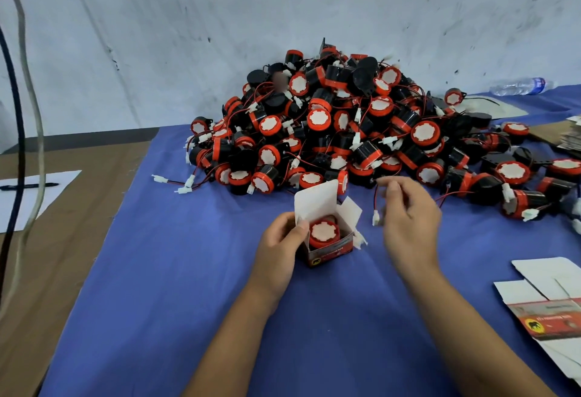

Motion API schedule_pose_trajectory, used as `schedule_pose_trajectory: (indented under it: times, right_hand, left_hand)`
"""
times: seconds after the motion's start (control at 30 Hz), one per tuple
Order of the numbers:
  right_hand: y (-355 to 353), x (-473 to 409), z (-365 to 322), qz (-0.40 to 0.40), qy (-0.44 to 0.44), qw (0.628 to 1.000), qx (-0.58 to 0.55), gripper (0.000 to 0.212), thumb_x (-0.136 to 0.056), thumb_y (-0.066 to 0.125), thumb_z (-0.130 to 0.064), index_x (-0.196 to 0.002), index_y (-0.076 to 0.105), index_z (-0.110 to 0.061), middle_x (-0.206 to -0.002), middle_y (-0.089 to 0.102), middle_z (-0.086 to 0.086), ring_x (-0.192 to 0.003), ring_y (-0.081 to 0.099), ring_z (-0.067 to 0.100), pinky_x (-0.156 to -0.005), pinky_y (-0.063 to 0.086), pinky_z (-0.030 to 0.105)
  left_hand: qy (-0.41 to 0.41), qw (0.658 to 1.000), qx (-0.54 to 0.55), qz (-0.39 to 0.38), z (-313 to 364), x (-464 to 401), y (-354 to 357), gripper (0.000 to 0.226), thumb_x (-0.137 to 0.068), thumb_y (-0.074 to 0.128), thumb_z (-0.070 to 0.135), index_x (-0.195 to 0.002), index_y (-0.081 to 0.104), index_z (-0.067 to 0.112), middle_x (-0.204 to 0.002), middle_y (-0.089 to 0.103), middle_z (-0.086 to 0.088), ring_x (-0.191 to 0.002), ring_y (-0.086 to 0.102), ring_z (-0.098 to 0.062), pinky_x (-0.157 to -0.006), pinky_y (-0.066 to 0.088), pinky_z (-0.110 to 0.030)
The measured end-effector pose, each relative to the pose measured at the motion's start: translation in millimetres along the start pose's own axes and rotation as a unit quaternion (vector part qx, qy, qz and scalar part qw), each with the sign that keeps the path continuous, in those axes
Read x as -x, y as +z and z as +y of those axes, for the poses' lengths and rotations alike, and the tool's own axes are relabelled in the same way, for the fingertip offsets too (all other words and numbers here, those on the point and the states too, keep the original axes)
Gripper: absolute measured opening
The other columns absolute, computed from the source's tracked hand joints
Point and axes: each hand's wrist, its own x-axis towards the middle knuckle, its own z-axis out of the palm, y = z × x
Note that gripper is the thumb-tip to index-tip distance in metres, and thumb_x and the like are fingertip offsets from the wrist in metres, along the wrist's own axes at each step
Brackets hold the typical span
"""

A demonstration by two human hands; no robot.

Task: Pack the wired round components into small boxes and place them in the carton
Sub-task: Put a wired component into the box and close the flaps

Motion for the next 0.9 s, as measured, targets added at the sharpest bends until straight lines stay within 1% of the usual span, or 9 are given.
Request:
schedule_pose_trajectory:
  times: [0.07,0.1,0.23,0.33,0.43,0.57,0.7,0.8,0.9]
  right_hand:
    - [6.9,2.0,13.8,-0.105,0.164,0.976,-0.102,0.033,-0.11,0.044,-0.023,-0.105,0.074,-0.012,-0.07,0.068,-0.002,-0.057,0.06,0.014,-0.053,0.052,0.029]
    - [11.3,5.2,17.7,-0.172,0.184,0.961,-0.112,0.035,-0.11,0.044,-0.023,-0.102,0.075,-0.008,-0.062,0.064,0.002,-0.052,0.057,0.017,-0.048,0.049,0.027]
    - [19.0,11.6,23.2,-0.296,0.122,0.941,-0.112,0.023,-0.105,0.056,-0.02,-0.1,0.078,-0.018,-0.055,0.058,0.005,-0.049,0.054,0.019,-0.044,0.047,0.026]
    - [17.7,10.2,20.8,-0.328,0.121,0.928,-0.128,0.013,-0.101,0.066,-0.024,-0.112,0.073,-0.027,-0.074,0.072,-0.005,-0.049,0.055,0.019,-0.044,0.049,0.03]
    - [18.6,10.5,18.8,-0.351,0.104,0.924,-0.114,0.033,-0.099,0.067,-0.017,-0.127,0.065,-0.035,-0.114,0.073,-0.015,-0.05,0.054,0.016,-0.044,0.049,0.032]
    - [20.1,15.8,11.2,-0.366,0.041,0.921,-0.129,0.044,-0.1,0.059,-0.005,-0.114,0.067,-0.045,-0.114,0.072,-0.016,-0.049,0.052,0.011,-0.043,0.045,0.027]
    - [20.4,21.5,7.5,-0.365,0.006,0.922,-0.125,0.045,-0.091,0.05,0.014,-0.106,0.075,-0.021,-0.115,0.07,-0.004,-0.083,0.069,0.027,-0.07,0.06,0.045]
    - [11.6,17.1,11.5,-0.427,0.018,0.896,-0.12,0.037,-0.087,0.06,0.001,-0.112,0.076,-0.022,-0.13,0.061,-0.011,-0.092,0.068,0.021,-0.065,0.059,0.03]
    - [4.5,15.7,14.0,-0.474,0.033,0.873,-0.112,0.031,-0.086,0.083,-0.025,-0.116,0.076,-0.029,-0.134,0.055,-0.022,-0.11,0.065,0.01,-0.074,0.06,0.03]
  left_hand:
    - [0.007,1.0,-0.022,0.019,-2.1,0.3,1.0,0.011,-0.104,0.061,0.026,-0.107,0.072,0.024,-0.105,0.078,0.007,-0.099,0.072,-0.008,-0.076,0.056,-0.018]
    - [0.012,0.999,-0.038,0.033,-2.8,0.2,1.4,0.01,-0.102,0.064,0.028,-0.107,0.072,0.025,-0.104,0.078,0.008,-0.098,0.072,-0.007,-0.075,0.056,-0.018]
    - [0.028,0.986,-0.123,0.111,-5.1,1.9,-0.5,0.024,-0.092,0.078,0.022,-0.114,0.072,0.03,-0.102,0.076,0.013,-0.095,0.07,-0.007,-0.076,0.061,-0.026]
    - [0.02,0.988,-0.115,0.096,-3.5,2.2,-6.1,0.034,-0.092,0.077,0.016,-0.122,0.071,0.031,-0.107,0.076,0.015,-0.099,0.071,-0.008,-0.078,0.061,-0.027]
    - [0.022,0.994,-0.089,0.053,-3.0,2.0,-9.1,0.035,-0.094,0.074,0.012,-0.124,0.071,0.031,-0.11,0.077,0.014,-0.101,0.072,-0.011,-0.082,0.062,-0.029]
    - [0.046,0.995,-0.043,0.082,-8.9,0.5,-5.5,0.035,-0.094,0.071,0.001,-0.119,0.075,0.024,-0.102,0.079,0.0,-0.093,0.075,-0.02,-0.078,0.063,-0.031]
    - [0.052,0.994,0.019,0.098,-6.6,0.4,-2.6,0.047,-0.088,0.056,-0.021,-0.09,0.083,0.016,-0.107,0.078,-0.004,-0.101,0.074,-0.021,-0.073,0.061,-0.028]
    - [0.001,0.995,0.087,0.038,-3.1,-2.4,-14.4,0.046,-0.092,0.044,-0.016,-0.085,0.083,0.007,-0.118,0.077,-0.007,-0.107,0.074,-0.026,-0.077,0.063,-0.034]
    - [-0.027,0.994,0.091,-0.052,0.8,-1.6,-31.9,0.042,-0.1,0.041,-0.003,-0.093,0.082,0.002,-0.127,0.074,-0.009,-0.115,0.071,-0.026,-0.09,0.063,-0.036]
